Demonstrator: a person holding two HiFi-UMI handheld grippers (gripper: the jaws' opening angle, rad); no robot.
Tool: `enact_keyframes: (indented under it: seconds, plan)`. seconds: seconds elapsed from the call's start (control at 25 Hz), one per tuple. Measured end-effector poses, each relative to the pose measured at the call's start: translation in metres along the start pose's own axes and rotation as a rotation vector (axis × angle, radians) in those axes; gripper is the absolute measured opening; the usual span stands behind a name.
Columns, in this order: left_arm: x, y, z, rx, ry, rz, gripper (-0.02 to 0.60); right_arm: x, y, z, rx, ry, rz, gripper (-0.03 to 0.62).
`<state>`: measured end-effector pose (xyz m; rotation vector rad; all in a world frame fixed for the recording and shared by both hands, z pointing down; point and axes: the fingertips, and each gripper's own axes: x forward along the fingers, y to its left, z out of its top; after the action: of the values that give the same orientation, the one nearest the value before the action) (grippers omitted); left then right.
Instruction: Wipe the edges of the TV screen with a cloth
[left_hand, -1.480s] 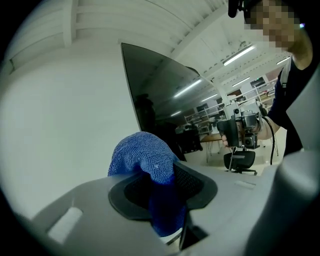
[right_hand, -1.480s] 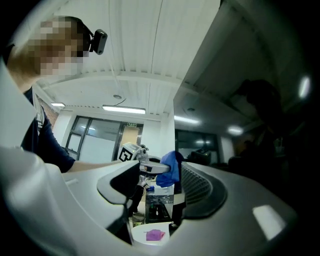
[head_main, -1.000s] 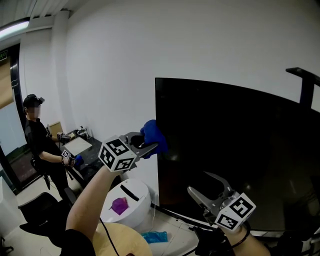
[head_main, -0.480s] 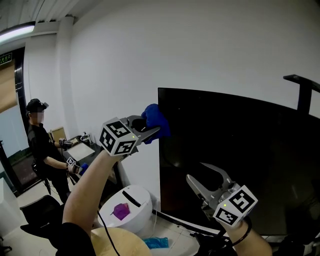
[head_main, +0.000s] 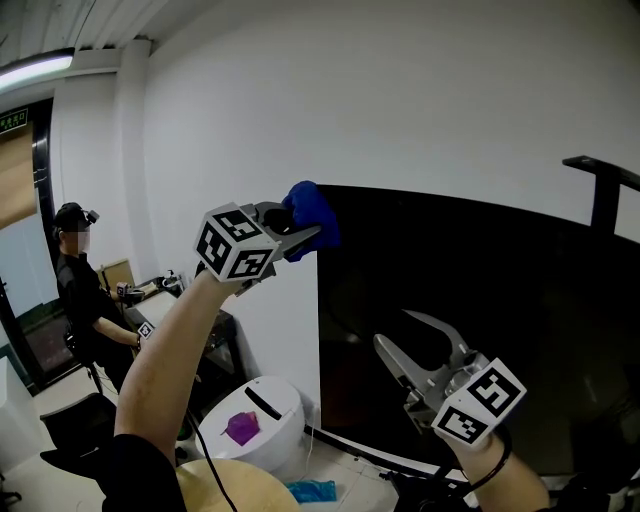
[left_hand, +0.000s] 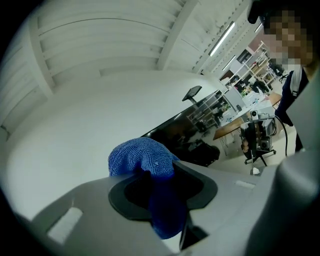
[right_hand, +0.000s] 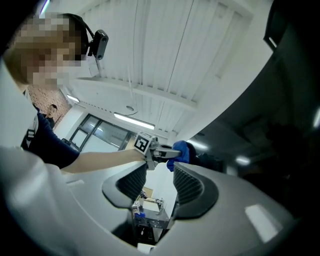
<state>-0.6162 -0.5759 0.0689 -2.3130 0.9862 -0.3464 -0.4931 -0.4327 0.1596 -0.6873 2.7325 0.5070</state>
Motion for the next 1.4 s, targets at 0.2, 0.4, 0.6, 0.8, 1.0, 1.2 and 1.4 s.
enact_keyframes:
  seconds: [0.2, 0.4, 0.6, 0.8, 1.0, 1.2, 1.4]
  plan:
    - [-0.001, 0.014, 0.017, 0.048, 0.011, 0.011, 0.107, 0.0, 0.002, 0.008, -0.02, -0.006, 0.001, 0.173]
    - [-0.001, 0.031, 0.024, 0.211, 0.164, 0.04, 0.107, -0.005, -0.005, 0.026, -0.088, 0.007, -0.003, 0.173]
    - [0.002, 0.047, 0.047, 0.517, 0.41, 0.067, 0.109, -0.014, -0.014, 0.051, -0.156, -0.001, -0.026, 0.173]
    - [0.007, 0.043, 0.042, 0.633, 0.653, -0.043, 0.109, -0.024, -0.017, 0.056, -0.142, -0.014, -0.04, 0.173]
    - [0.01, 0.031, 0.036, 0.612, 0.716, -0.11, 0.11, -0.038, -0.021, 0.054, -0.13, -0.013, -0.053, 0.173]
    - [0.022, 0.027, 0.037, 0.602, 0.734, -0.101, 0.109, -0.051, -0.038, 0.068, -0.145, -0.035, -0.082, 0.173]
    - [0.018, 0.029, 0.043, 0.703, 0.824, -0.068, 0.109, -0.056, -0.04, 0.076, -0.145, -0.052, -0.091, 0.173]
